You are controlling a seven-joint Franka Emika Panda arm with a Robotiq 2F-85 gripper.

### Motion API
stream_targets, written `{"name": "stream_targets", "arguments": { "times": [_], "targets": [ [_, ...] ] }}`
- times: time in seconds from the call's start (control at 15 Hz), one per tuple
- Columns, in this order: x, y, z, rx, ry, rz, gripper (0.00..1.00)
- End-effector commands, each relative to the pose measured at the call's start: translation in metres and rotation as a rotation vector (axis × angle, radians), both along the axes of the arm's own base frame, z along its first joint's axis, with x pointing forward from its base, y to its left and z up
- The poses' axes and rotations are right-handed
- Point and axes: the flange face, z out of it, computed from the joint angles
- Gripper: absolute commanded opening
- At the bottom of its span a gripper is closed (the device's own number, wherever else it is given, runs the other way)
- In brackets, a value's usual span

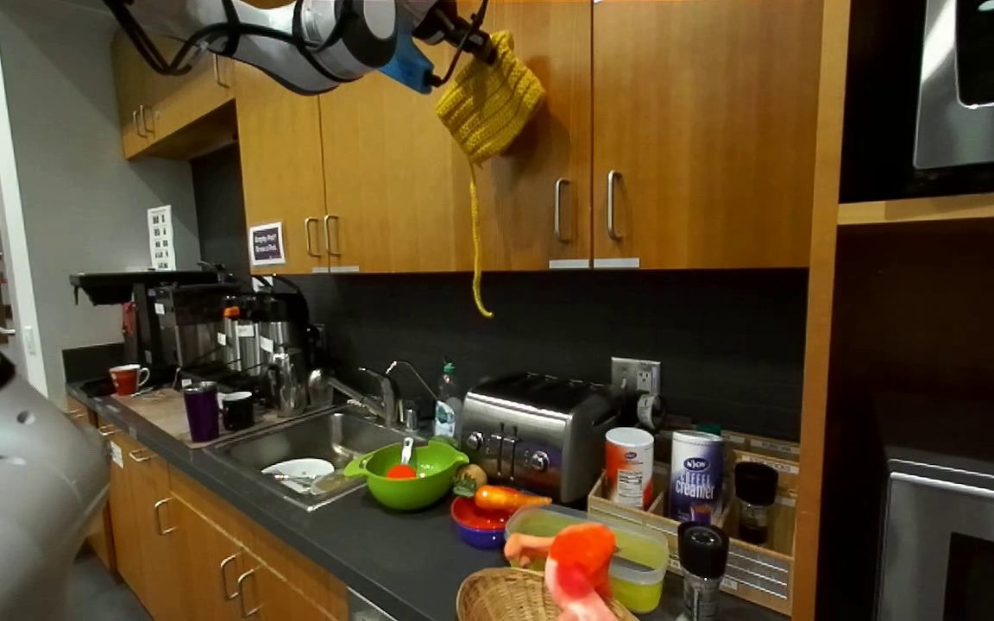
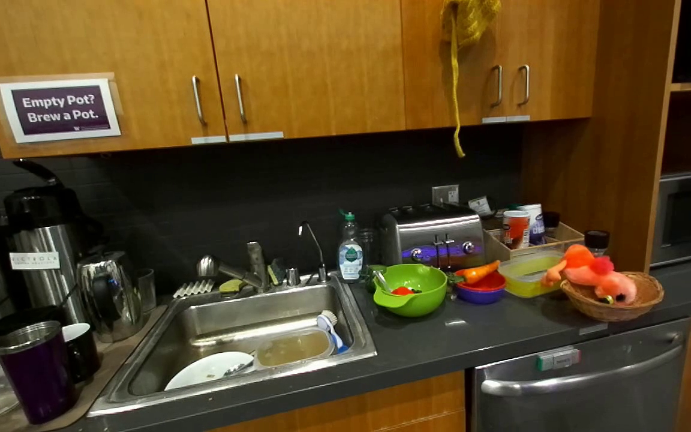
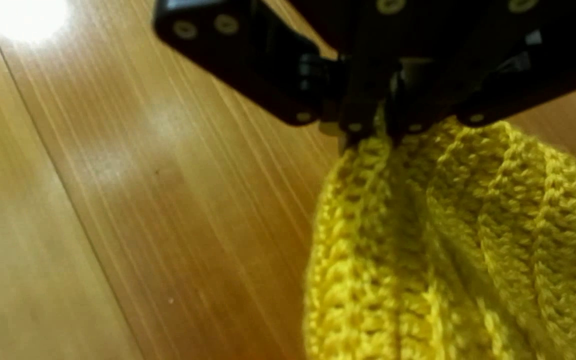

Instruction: Pick up the yellow towel and wipe the second upper kitchen cabinet from the right, put the yellow towel on the kitchen counter

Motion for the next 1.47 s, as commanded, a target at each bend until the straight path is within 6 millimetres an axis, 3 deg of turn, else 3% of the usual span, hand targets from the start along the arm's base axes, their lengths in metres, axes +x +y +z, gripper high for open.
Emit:
{"name": "stream_targets", "arguments": {
  "times": [0.0,0.27,0.67,0.87,1.07,1.4],
  "targets": [
    [-0.002,-0.008,0.018,0.032,-0.023,-0.006,0.02],
    [0.004,0.005,0.008,0.07,0.02,0.024,0.02],
    [0.022,0.063,-0.046,0.08,0.189,0.129,0.02],
    [0.028,0.082,-0.064,0.068,0.237,0.164,0.02],
    [0.03,0.079,-0.065,0.061,0.243,0.164,0.02],
    [0.023,0.036,-0.032,0.047,0.136,0.088,0.02]
  ]
}}
